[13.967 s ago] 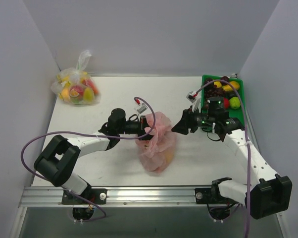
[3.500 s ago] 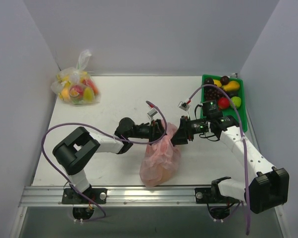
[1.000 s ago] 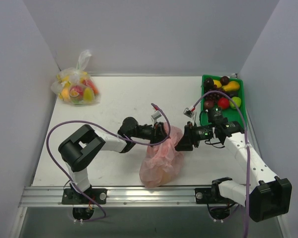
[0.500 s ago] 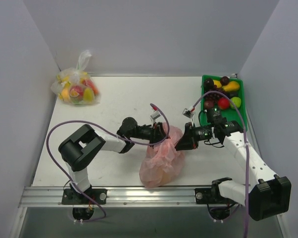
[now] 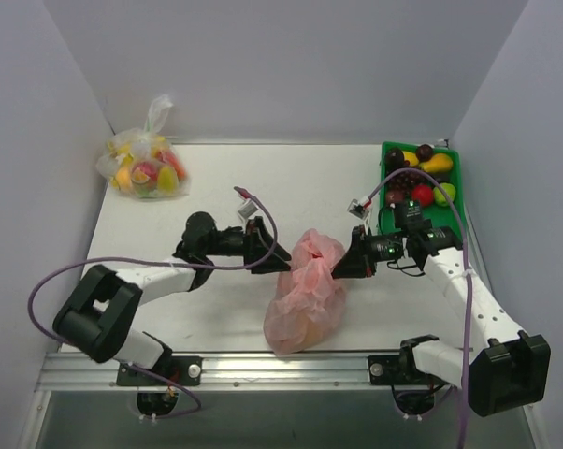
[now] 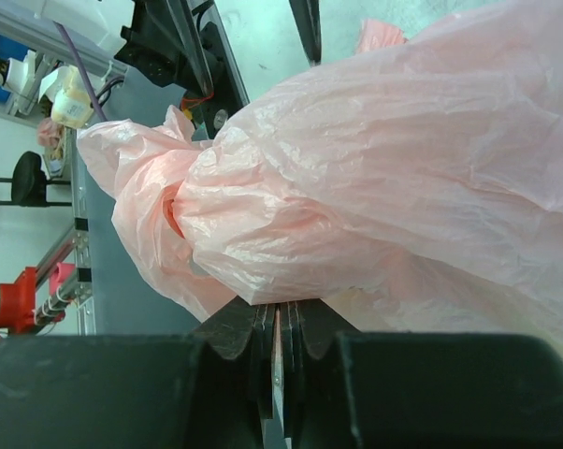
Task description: Place the fake fruits into the plastic bag and tie a complex knot
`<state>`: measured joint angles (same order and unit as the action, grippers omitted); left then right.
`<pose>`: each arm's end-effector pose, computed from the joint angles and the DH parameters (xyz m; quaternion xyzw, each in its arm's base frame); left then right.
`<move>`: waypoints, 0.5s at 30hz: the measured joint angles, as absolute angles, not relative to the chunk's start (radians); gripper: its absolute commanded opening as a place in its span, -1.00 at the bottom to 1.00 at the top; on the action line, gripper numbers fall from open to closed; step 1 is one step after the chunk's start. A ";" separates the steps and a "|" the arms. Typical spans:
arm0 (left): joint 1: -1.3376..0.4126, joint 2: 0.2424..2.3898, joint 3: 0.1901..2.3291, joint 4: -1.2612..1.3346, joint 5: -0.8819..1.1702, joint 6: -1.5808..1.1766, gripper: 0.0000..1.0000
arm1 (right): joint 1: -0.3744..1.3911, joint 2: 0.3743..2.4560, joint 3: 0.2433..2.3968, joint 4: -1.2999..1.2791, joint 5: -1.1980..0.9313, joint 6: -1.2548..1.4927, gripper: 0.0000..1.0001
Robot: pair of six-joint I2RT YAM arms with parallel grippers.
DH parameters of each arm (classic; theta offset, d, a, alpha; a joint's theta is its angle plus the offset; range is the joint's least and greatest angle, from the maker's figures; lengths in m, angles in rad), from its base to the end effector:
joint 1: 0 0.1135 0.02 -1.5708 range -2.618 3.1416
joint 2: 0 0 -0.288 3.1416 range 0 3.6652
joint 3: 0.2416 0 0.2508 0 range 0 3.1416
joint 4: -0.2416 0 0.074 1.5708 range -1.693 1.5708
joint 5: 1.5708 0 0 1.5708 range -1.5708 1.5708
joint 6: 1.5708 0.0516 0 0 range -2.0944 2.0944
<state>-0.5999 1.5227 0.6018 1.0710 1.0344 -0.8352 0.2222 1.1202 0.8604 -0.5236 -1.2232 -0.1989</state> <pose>0.2230 -0.2063 0.2586 0.3057 0.6069 -0.6762 0.2845 0.1944 0.0936 0.3036 -0.3734 0.6934 0.5339 0.3079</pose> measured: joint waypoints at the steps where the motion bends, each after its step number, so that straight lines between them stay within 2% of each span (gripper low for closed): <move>1: -0.567 1.474 0.598 0.994 1.047 -0.790 0.25 | 0.222 1.120 0.863 -0.523 -1.223 -0.204 -1.00; 8: -0.441 1.181 0.649 0.370 1.081 -0.356 0.29 | 0.223 1.127 0.870 -0.524 -1.218 -0.230 -1.00; 11: -0.505 1.132 0.712 0.118 1.044 -0.152 0.29 | 0.223 1.132 0.870 -0.524 -1.214 -0.238 -1.00; 15: -0.629 1.117 0.759 -0.076 0.928 0.024 0.29 | 0.224 1.140 0.874 -0.523 -1.209 -0.241 -1.00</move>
